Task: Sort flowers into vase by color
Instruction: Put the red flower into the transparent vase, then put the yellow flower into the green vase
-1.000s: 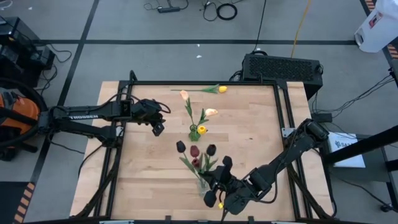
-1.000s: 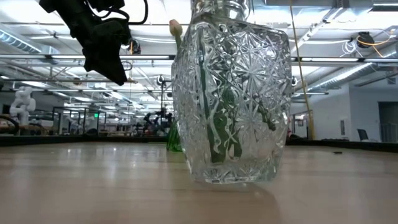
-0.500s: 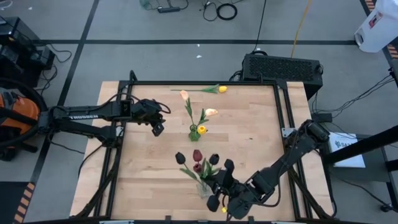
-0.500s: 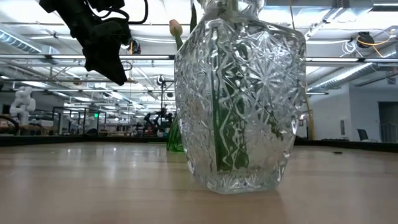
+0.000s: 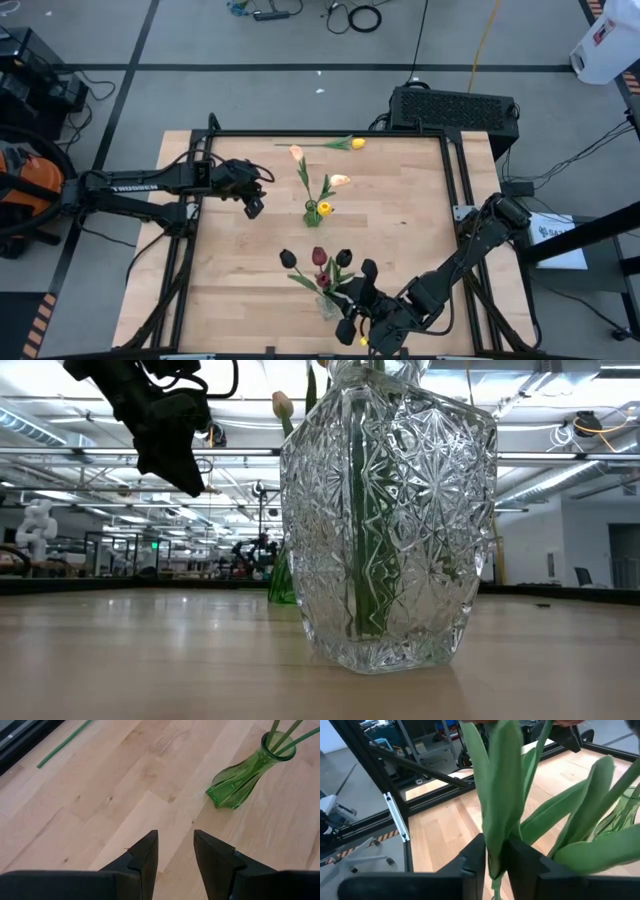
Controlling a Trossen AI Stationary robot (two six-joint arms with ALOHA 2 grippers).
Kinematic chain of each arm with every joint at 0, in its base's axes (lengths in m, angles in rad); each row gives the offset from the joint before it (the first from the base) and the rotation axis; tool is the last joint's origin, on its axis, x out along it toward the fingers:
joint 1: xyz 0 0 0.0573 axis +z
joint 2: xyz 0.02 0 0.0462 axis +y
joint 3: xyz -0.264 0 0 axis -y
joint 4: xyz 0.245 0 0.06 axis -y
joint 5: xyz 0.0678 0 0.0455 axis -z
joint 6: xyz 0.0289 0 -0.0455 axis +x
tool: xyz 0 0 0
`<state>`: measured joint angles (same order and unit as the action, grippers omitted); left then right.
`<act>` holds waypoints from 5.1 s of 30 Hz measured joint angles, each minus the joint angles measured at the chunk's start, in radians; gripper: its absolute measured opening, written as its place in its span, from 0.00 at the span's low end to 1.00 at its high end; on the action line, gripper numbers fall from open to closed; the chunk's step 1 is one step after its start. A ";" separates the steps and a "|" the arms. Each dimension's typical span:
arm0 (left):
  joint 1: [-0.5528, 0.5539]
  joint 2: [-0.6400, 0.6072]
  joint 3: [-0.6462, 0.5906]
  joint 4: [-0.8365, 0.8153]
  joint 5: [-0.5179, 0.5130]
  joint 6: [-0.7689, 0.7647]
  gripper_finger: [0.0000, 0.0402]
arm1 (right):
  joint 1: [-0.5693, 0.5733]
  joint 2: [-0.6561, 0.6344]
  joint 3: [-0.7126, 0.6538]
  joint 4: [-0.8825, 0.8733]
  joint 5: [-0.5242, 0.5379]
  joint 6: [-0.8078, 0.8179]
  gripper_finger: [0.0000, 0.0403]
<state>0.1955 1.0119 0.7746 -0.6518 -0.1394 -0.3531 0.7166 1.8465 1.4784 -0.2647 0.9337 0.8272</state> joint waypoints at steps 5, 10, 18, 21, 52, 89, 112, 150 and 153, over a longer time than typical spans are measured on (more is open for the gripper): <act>0.000 0.000 0.000 0.000 0.000 0.000 0.33 | 0.007 -0.003 0.000 0.001 0.000 -0.001 0.20; 0.000 0.000 0.000 0.000 0.000 0.000 0.33 | 0.021 -0.021 0.002 0.004 0.001 -0.005 0.21; 0.000 0.000 0.000 0.000 0.000 -0.001 0.33 | 0.038 -0.068 0.002 0.005 0.006 -0.049 0.21; 0.000 0.000 0.000 0.000 0.000 -0.001 0.33 | 0.039 -0.070 0.003 -0.001 0.001 -0.061 0.21; 0.000 0.000 0.000 0.000 0.000 0.001 0.33 | -0.030 -0.066 0.003 -0.059 -0.310 0.052 0.39; 0.000 0.000 0.000 -0.008 0.000 -0.001 0.33 | -0.069 -0.134 0.003 -0.676 -0.989 0.395 0.50; 0.000 0.000 0.000 -0.013 0.037 -0.008 0.33 | 0.038 -0.293 -0.401 -0.494 -0.978 0.428 0.42; 0.647 0.838 0.723 -0.050 0.284 0.843 0.33 | -0.208 -0.846 -0.683 -0.443 -0.205 0.733 0.42; 0.630 0.910 0.789 -0.048 0.321 0.867 0.33 | -0.217 -0.846 -0.683 -0.442 -0.206 0.737 0.42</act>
<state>0.8253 1.9221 1.5639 -0.7002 0.1811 0.5137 0.4994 1.0005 0.7952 -0.7064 0.7277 1.5647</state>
